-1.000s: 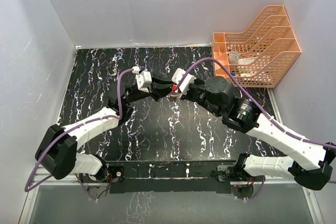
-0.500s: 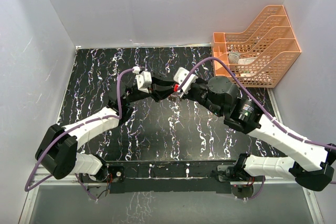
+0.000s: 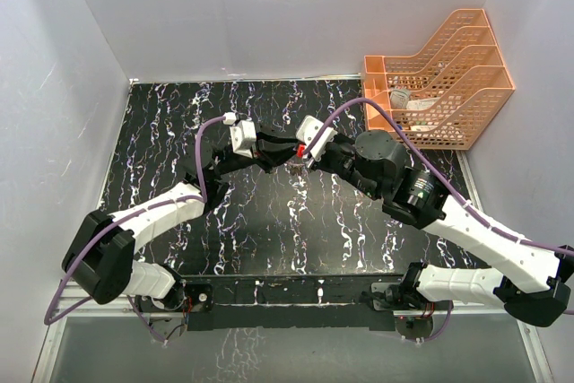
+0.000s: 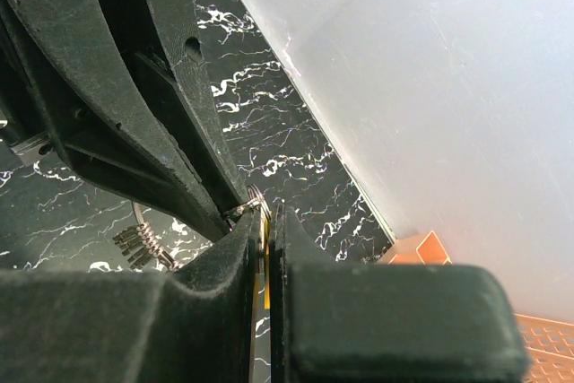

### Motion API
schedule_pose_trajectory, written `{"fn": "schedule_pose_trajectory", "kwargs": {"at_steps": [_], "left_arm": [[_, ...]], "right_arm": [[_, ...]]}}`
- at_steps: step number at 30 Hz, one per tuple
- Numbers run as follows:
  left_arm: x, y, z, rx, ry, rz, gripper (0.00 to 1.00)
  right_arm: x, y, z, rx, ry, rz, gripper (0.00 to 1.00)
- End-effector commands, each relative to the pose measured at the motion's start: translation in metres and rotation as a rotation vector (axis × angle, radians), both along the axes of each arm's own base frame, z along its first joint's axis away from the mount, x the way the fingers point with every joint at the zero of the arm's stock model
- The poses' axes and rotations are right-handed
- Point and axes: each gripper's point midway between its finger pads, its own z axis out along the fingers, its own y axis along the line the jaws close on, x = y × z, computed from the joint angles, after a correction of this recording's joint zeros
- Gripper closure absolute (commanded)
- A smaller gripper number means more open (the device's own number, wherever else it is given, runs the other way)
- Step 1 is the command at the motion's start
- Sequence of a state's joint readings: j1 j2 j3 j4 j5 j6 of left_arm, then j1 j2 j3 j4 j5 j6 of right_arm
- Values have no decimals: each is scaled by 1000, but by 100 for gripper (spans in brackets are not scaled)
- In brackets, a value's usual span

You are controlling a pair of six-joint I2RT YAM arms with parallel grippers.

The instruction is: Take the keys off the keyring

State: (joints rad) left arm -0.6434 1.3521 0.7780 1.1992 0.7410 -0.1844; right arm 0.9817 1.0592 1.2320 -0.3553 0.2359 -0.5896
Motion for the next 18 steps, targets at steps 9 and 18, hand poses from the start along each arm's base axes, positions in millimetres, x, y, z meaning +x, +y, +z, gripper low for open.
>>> {"fn": "schedule_pose_trajectory", "kwargs": {"at_steps": [9,18], "left_arm": [[-4,3,26,-63,-61,1,84],[-3,6,28,-86,-51,12,78]], "right_arm": [[-4,0,32,104,-63,12,100],[-3,1,30,98,-60,13,100]]}}
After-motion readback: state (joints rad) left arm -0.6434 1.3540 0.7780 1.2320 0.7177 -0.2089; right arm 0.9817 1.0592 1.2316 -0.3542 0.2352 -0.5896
